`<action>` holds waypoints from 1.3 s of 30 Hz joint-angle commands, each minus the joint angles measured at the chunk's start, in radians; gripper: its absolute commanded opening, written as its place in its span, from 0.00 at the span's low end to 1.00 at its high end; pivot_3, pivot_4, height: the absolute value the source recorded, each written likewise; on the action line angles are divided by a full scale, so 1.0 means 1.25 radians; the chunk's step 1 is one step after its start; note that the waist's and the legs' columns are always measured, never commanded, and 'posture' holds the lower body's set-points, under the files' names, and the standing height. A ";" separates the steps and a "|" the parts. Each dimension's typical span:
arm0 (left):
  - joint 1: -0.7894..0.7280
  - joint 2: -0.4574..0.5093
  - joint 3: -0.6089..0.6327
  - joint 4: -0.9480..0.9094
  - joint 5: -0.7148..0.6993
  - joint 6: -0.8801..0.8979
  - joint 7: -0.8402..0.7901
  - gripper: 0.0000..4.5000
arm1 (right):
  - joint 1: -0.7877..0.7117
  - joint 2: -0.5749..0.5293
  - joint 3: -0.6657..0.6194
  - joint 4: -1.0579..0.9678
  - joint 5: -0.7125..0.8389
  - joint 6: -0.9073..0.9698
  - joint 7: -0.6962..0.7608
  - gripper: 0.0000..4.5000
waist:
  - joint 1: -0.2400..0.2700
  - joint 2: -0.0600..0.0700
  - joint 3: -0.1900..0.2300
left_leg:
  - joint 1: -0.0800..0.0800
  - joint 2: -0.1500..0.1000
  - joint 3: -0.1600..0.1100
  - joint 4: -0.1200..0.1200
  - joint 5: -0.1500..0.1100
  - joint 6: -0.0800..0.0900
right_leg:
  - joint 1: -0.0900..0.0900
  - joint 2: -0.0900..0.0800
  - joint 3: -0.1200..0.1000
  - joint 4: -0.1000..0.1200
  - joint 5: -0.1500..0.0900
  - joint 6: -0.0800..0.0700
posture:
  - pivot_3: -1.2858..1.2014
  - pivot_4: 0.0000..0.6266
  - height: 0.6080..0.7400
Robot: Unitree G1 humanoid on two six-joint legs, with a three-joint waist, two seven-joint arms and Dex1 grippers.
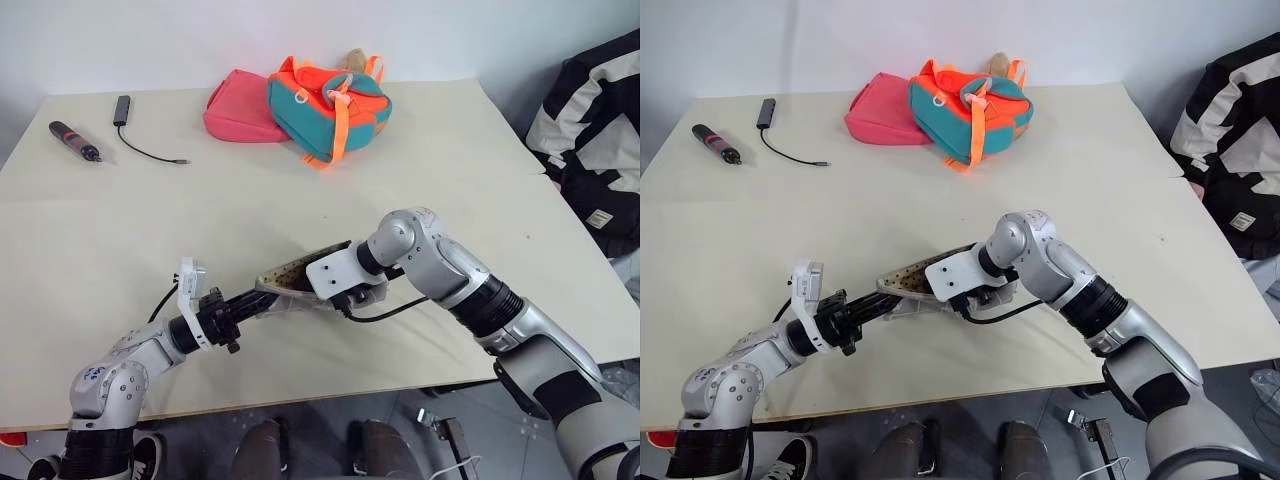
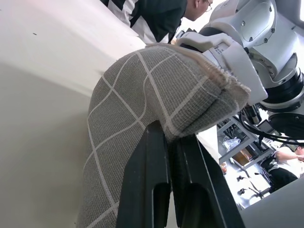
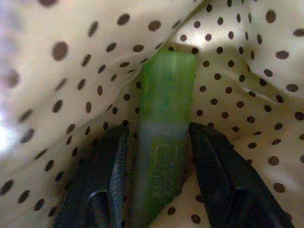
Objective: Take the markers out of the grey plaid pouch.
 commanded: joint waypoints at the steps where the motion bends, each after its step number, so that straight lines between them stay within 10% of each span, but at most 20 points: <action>1: 0.006 -0.001 0.012 -0.039 -0.021 -0.007 -0.003 0.00 | 0.018 -0.016 0.011 0.027 -0.026 0.014 0.003 0.46 | 0.000 0.000 0.000 | 0.000 0.000 0.000 0.000 0.000 0.000 | 0.000 0.000 0.000 0.000 0.000 0.000 | 0.52 0.24 1.00; 5: 0.007 -0.003 0.012 -0.041 -0.021 -0.008 -0.001 0.00 | 0.018 -0.014 0.010 0.039 -0.034 0.007 -0.014 0.46 | 0.000 0.000 0.000 | 0.000 0.000 0.000 0.000 0.000 0.000 | 0.000 0.000 0.000 0.000 0.000 0.000 | 0.52 0.24 1.00; 10: 0.007 -0.007 0.008 -0.044 -0.021 -0.008 0.002 0.00 | 0.019 -0.012 0.005 0.042 -0.031 0.015 -0.023 0.23 | 0.000 0.000 0.000 | 0.000 0.000 0.000 0.000 0.000 0.000 | 0.000 0.000 0.000 0.000 0.000 0.000 | 0.52 0.24 1.00; 39: -0.063 -0.029 0.012 -0.026 0.060 -0.117 0.054 0.00 | 0.021 0.118 -0.371 -0.240 0.544 0.263 -0.112 0.23 | 0.001 0.000 0.000 | 0.000 0.000 0.000 -0.001 -0.001 0.001 | 0.000 0.000 0.000 -0.001 0.000 0.000 | 0.52 0.24 1.00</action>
